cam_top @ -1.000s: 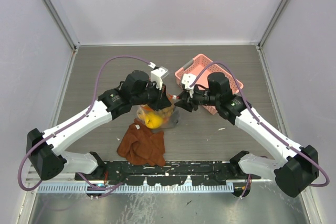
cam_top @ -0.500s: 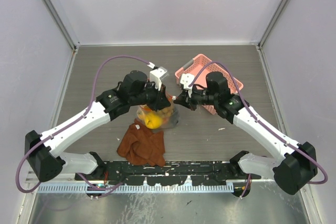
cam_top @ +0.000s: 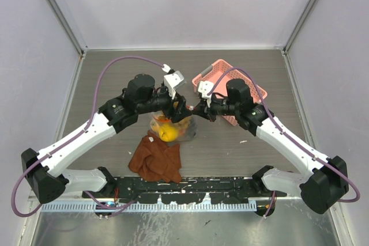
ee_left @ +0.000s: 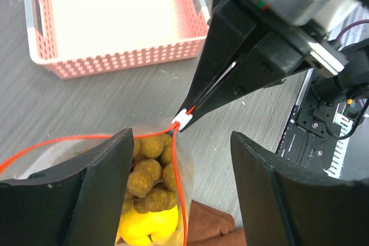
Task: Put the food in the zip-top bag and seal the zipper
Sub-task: Zip the zipper food storage bag at the center of the board.
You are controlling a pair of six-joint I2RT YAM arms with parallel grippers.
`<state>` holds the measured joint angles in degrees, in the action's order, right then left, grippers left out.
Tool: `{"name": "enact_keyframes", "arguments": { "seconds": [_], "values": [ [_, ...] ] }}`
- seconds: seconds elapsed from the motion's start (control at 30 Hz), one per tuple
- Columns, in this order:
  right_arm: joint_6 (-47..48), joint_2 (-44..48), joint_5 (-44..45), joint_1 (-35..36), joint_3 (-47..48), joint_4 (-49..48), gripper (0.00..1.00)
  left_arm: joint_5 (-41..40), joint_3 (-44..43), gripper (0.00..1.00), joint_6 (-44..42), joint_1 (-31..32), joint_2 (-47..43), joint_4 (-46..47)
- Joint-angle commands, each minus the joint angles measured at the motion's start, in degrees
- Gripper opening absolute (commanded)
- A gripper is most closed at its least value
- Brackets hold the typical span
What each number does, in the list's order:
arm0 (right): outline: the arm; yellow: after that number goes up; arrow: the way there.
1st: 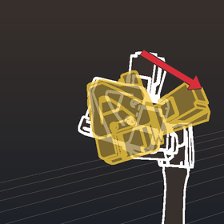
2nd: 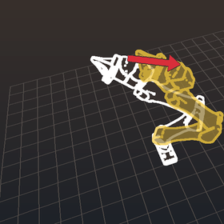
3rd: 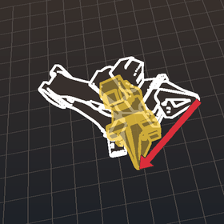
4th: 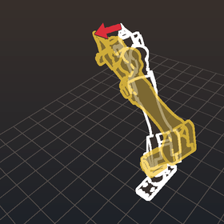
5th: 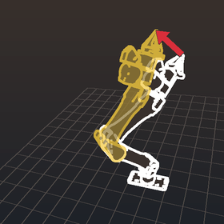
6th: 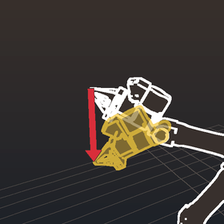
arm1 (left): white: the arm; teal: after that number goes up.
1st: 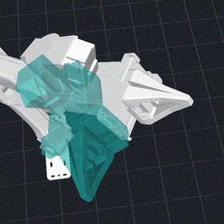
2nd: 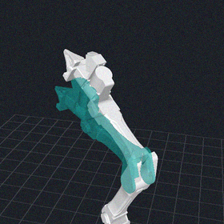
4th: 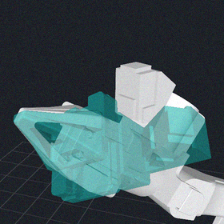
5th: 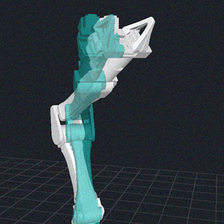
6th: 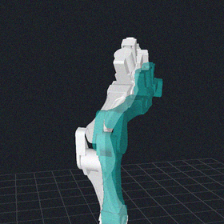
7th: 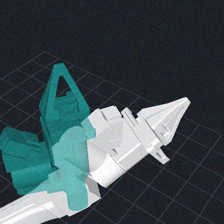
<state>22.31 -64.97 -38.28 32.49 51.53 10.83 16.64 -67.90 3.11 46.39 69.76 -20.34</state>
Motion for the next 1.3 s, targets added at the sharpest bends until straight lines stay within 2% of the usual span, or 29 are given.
{"name": "enact_keyframes", "arguments": {
  "seconds": [0.0,0.23,0.53,0.87,1.07,1.27],
  "values": [
    [0.19,1.78,-2.23,-0.14,2.75,-1.23,0.01,6.23,1.01,0.71,-9.52,-0.14,-0.65,9.73],
    [0.19,2.11,-2.41,-0.15,2.65,-1.49,0.01,13.39,0.33,0.70,-17.67,-0.22,1.81,9.67],
    [0.11,2.87,-2.20,-0.15,2.00,-1.56,0.01,22.28,-2.00,0.58,-20.66,-2.44,5.59,4.90],
    [-0.13,3.38,-1.89,-0.15,1.52,-1.42,0.01,24.25,-3.29,0.29,-20.78,-3.65,7.66,2.76],
    [-0.39,3.86,-0.49,-0.15,1.60,-1.69,0.01,22.36,-3.64,0.02,-22.15,-3.83,7.37,-0.32],
    [-1.44,4.33,2.35,-0.44,1.46,-1.78,0.01,15.73,-4.06,0.00,-22.72,-4.58,4.87,-4.71]
  ]
}}
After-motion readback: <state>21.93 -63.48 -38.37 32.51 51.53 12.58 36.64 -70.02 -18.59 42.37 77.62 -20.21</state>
